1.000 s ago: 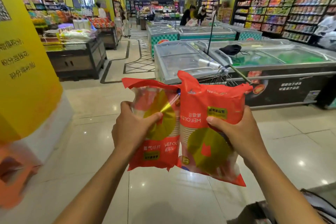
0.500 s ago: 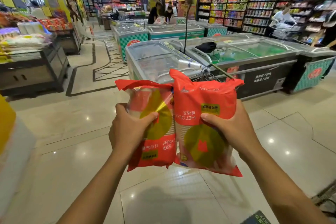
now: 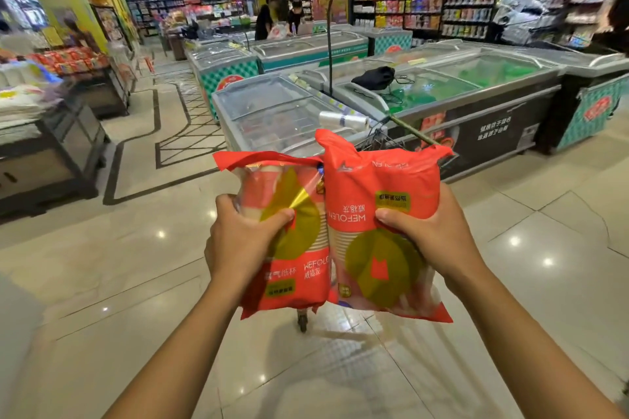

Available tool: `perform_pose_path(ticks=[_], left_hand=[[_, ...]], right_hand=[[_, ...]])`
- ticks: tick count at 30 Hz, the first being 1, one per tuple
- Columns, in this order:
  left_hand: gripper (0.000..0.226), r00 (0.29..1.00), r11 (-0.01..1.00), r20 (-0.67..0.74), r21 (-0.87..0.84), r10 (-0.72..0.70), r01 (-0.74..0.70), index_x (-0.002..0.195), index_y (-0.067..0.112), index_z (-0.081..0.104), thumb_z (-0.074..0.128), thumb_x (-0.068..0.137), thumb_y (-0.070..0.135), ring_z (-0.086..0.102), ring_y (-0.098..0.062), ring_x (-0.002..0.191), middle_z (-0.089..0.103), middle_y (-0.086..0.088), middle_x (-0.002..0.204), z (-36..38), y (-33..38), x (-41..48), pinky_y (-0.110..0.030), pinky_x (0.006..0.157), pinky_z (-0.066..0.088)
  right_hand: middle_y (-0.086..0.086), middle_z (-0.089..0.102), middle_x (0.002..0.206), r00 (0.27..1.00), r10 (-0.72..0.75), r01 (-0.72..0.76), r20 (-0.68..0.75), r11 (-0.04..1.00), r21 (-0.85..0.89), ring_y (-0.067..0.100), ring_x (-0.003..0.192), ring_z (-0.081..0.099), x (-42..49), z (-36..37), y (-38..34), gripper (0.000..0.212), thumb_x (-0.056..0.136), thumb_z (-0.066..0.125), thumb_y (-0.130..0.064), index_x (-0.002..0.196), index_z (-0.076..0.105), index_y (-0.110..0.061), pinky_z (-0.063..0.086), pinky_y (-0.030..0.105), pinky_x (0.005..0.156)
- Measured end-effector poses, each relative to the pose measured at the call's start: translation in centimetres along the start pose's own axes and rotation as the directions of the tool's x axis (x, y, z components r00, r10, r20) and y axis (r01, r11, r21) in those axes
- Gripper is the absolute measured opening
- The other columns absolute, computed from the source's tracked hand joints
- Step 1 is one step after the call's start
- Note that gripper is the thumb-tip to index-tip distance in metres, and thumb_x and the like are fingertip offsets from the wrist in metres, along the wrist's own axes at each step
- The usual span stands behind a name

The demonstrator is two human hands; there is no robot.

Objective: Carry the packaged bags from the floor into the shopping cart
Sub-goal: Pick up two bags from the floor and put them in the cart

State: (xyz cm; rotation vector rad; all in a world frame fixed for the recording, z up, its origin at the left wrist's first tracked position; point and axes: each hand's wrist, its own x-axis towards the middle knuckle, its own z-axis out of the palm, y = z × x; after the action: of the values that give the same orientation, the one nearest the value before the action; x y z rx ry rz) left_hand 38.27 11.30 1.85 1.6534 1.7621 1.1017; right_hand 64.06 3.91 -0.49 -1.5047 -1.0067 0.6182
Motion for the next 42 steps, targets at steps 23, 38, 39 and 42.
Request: perform_pose_path(ticks=[23, 38, 39, 42], left_hand=[[0.082, 0.990, 0.991, 0.107, -0.080, -0.096, 0.105, 0.113, 0.031, 0.041, 0.079, 0.055, 0.075, 0.065, -0.030, 0.103, 0.058, 0.008, 0.103, 20.9, 0.6, 28.6, -0.049, 0.091, 0.055], [0.070, 0.944, 0.943, 0.203, -0.157, -0.261, 0.294, 0.130, 0.022, 0.046, 0.083, 0.078, 0.052, 0.051, -0.007, 0.074, 0.054, 0.008, 0.110, 34.0, -4.9, 45.9, -0.024, 0.059, 0.034], [0.067, 0.938, 0.936, 0.204, -0.160, -0.281, 0.315, 0.127, 0.023, 0.046, 0.083, 0.079, 0.050, 0.049, -0.002, 0.072, 0.055, 0.009, 0.107, 35.1, -5.5, 46.6, -0.023, 0.058, 0.034], [0.064, 0.908, 0.904, 0.231, -0.171, -0.349, 0.391, 0.121, 0.025, 0.053, 0.087, 0.073, 0.050, 0.061, -0.002, 0.079, 0.067, 0.010, 0.107, 38.6, -7.7, 48.7, -0.026, 0.065, 0.047]], right_hand=[[-0.010, 0.074, 0.113, 0.996, 0.092, -0.093, -0.022, 0.996, -0.018, 0.011, 0.099, 0.073, 30.7, 5.4, 6.6, 0.087, 0.048, 0.094, -0.053, 0.126, 0.060, -0.032, 0.059, 0.047, 0.091], [-0.005, 0.071, 0.112, 0.961, 0.272, -0.277, -0.056, 0.954, -0.118, 0.014, 0.097, 0.071, 50.8, 11.9, 14.7, 0.092, 0.044, 0.097, -0.050, 0.121, 0.055, -0.024, 0.059, 0.045, 0.088], [-0.003, 0.072, 0.111, 0.957, 0.286, -0.289, -0.038, 0.951, -0.110, 0.014, 0.094, 0.072, 52.0, 12.1, 15.8, 0.085, 0.050, 0.099, -0.041, 0.121, 0.056, -0.021, 0.060, 0.042, 0.086], [0.001, 0.075, 0.103, 0.938, 0.346, -0.340, 0.028, 0.933, -0.115, 0.013, 0.084, 0.075, 56.2, 13.0, 19.9, 0.070, 0.060, 0.099, -0.024, 0.118, 0.061, -0.015, 0.062, 0.036, 0.078]])
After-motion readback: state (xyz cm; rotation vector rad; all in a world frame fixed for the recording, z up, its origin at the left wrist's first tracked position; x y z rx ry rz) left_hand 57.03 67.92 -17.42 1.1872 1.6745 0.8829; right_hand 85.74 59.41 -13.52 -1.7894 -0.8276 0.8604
